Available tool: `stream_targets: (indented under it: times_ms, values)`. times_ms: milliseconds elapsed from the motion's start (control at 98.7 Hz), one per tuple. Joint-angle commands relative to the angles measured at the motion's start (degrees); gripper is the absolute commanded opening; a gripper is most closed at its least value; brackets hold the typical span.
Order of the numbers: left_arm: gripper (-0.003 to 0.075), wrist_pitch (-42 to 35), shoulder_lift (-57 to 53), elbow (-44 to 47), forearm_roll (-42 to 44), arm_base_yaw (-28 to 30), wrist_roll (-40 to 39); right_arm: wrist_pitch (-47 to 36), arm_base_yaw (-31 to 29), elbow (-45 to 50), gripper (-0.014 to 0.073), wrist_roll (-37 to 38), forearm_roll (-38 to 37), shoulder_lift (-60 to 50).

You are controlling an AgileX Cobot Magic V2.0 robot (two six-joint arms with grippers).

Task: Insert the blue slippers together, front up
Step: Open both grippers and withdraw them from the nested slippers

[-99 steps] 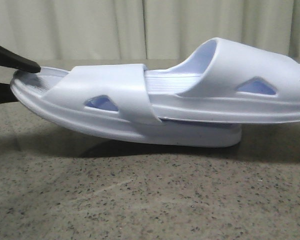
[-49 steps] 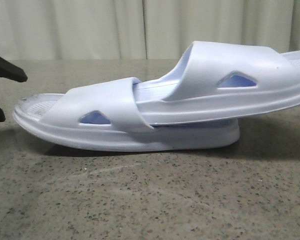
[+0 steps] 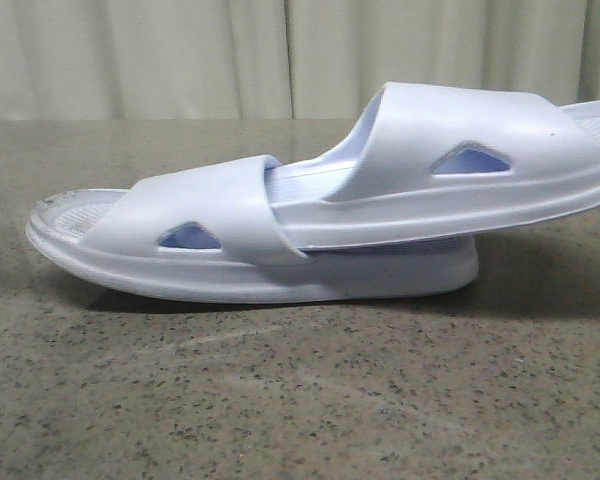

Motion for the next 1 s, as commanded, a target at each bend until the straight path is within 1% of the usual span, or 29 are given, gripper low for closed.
stream_targets:
  times_ms: [0, 81, 213, 304, 628, 871, 881, 922, 952, 972, 993]
  values:
    - [0.0369, -1.08, -5.77, -2.07, -2.15, -0.25, 4.68, -2.80, -0.04, -1.60, 0.0320, -1.21, -4.49, -0.41]
    - [0.0369, -3.76, -10.61, -2.07, 1.05, -0.25, 5.39, -2.80, -0.04, -1.49, 0.0320, -1.21, -7.72, -1.52]
    - [0.0369, -7.45, -18.67, -1.75, 8.84, -0.25, 5.67, -3.36, -0.04, 0.31, 0.0320, -1.21, -12.16, -5.47]
    - [0.0369, -8.89, -23.38, -0.28, 11.47, -0.25, 5.67, -3.55, -0.04, 2.30, 0.0320, -1.21, -13.49, -9.19]
    - [0.0369, -12.65, -36.12, 11.33, 11.70, -0.25, 5.70, -3.84, -0.04, 11.73, 0.0320, -1.21, -14.53, -23.82]
    - [0.0369, -13.43, -41.43, 18.92, 12.92, -0.25, 5.70, -3.74, -0.04, 19.74, 0.0320, -1.21, -14.53, -32.29]
    - [0.0119, -12.94, -41.43, 21.63, 12.83, -0.25, 5.70, -4.76, 0.20, 23.18, 0.0060, -1.21, -14.53, -33.47]
    - [0.0081, -12.94, -41.43, 21.63, 12.83, -0.25, 5.70, -4.37, 0.20, 23.18, 0.0022, -1.21, -14.53, -33.47]
    - [0.0034, -12.94, -41.43, 21.63, 12.83, -0.25, 5.70, -3.93, 0.20, 23.18, -0.0024, -1.21, -14.53, -33.47]
    - [0.0016, -12.94, -41.43, 21.63, 12.83, -0.25, 5.70, -3.77, 0.20, 23.18, -0.0041, -1.21, -14.53, -33.47]
    - [0.0018, -12.94, -41.43, 21.63, 12.83, -0.25, 5.70, -3.79, 0.20, 23.18, -0.0065, -1.21, -14.53, -33.47]
